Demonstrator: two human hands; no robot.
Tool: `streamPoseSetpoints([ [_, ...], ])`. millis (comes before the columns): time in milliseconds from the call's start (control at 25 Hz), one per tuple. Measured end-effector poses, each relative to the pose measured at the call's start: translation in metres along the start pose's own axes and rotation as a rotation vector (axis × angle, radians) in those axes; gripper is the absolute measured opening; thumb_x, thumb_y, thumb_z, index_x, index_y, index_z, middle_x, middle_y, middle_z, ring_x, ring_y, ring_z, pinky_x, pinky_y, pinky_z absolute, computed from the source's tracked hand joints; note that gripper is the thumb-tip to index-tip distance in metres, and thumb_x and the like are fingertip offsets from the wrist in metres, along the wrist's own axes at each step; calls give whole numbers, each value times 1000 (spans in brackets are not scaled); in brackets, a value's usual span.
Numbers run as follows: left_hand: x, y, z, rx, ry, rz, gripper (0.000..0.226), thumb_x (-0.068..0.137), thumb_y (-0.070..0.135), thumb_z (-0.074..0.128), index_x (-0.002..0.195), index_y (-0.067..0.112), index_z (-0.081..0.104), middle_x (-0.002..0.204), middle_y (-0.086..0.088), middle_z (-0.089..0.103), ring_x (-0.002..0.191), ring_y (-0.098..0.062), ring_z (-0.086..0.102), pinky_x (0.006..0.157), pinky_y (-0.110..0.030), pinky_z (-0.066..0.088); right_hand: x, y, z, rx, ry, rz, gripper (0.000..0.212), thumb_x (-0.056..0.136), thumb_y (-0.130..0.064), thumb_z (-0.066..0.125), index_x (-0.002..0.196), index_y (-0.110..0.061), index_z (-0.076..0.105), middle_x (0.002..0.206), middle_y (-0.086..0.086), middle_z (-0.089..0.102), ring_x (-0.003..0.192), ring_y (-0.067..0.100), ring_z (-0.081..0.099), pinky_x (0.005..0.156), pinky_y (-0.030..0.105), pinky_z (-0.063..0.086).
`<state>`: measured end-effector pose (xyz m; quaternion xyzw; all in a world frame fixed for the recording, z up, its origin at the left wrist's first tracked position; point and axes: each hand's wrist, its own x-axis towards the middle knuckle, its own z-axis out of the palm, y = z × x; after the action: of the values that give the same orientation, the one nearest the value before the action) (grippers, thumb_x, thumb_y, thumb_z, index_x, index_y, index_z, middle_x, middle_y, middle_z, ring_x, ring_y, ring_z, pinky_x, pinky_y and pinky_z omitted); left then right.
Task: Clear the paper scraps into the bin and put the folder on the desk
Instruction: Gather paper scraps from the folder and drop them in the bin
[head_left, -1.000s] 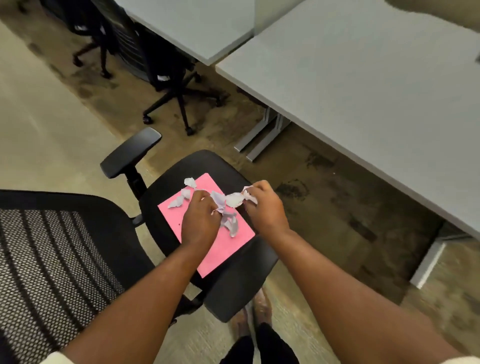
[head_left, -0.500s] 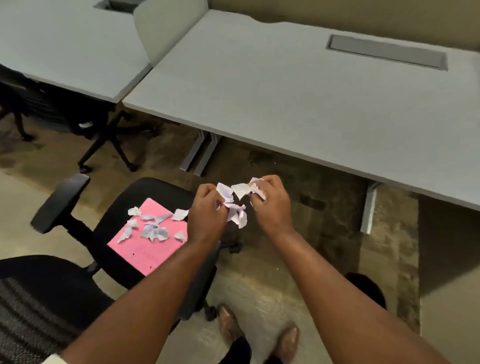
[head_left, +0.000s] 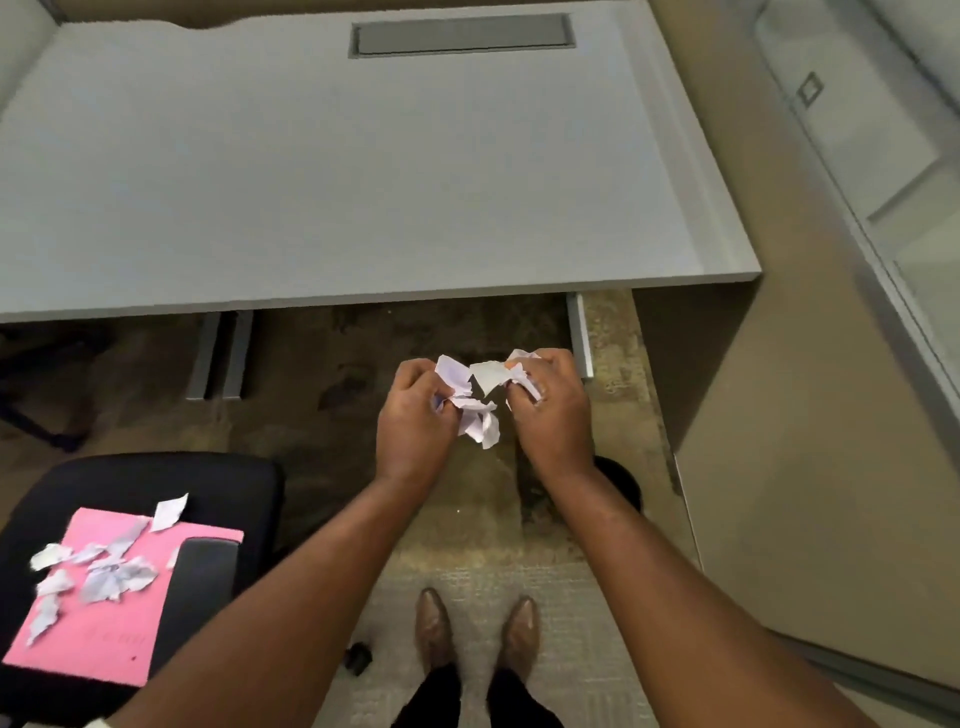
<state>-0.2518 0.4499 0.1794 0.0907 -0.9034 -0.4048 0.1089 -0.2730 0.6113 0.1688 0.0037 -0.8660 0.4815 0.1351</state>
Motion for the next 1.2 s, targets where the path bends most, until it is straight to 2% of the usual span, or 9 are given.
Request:
streamPoseSetpoints([
  [160,-1,25,77,-52,-111,91,11,80,5,77,85,10,69,109,23,47,89,13,49,74,-31,57,-3,67,-38,-17,122,105,23,85,0,72,105,-10,75,115,2,61,100,15,65,81,26,54],
  [320,-9,29,141,-100,-224,151,11,80,4,76,85,9,67,109,19,53,90,2,53,75,-34,56,-22,125,-61,-24,220,168,24,85,1,71,106,-10,75,114,2,61,105,16,65,87,22,52],
  [480,-21,12,207,-123,-329,212,12,77,0,72,83,8,65,113,6,60,92,-10,59,73,-35,54,-47,186,-65,-48,284,269,26,85,3,71,107,-11,75,116,1,60,106,17,66,85,30,56],
  [600,-32,-12,249,-99,-418,238,16,78,1,71,84,14,64,114,10,58,93,-12,60,73,-33,54,-68,227,-55,-84,294,301,26,85,5,69,106,-8,74,116,3,60,106,17,65,88,28,54],
  [760,-57,-58,304,-11,-548,240,21,78,2,72,89,17,62,113,12,55,93,-12,60,70,-32,52,-103,290,-33,-162,269,405,24,86,3,68,105,-9,74,117,2,60,104,15,63,88,21,49],
  [920,-73,-97,351,48,-614,238,26,78,-1,69,94,18,61,111,10,55,89,-16,61,68,-32,51,-131,345,-17,-237,188,499,19,89,-2,68,106,-8,72,121,6,58,98,24,65,82,32,53],
  [1040,-78,-119,386,74,-647,254,26,79,-2,65,97,17,62,109,8,55,89,-16,61,67,-27,45,-141,383,-10,-248,176,542,21,90,-2,67,109,-9,71,121,4,56,95,22,65,78,29,52],
  [1120,-81,-128,410,96,-681,242,25,79,3,71,99,15,64,109,4,56,91,-19,62,68,-27,43,-143,406,-6,-262,161,570,23,90,-2,67,110,-11,71,121,3,55,95,21,65,78,26,49],
  [1200,-85,-135,432,140,-713,226,30,79,13,77,107,14,65,112,1,57,91,-21,63,69,-29,44,-143,425,-2,-269,140,600,24,89,-2,68,110,-12,71,123,4,56,96,24,66,79,29,51],
])
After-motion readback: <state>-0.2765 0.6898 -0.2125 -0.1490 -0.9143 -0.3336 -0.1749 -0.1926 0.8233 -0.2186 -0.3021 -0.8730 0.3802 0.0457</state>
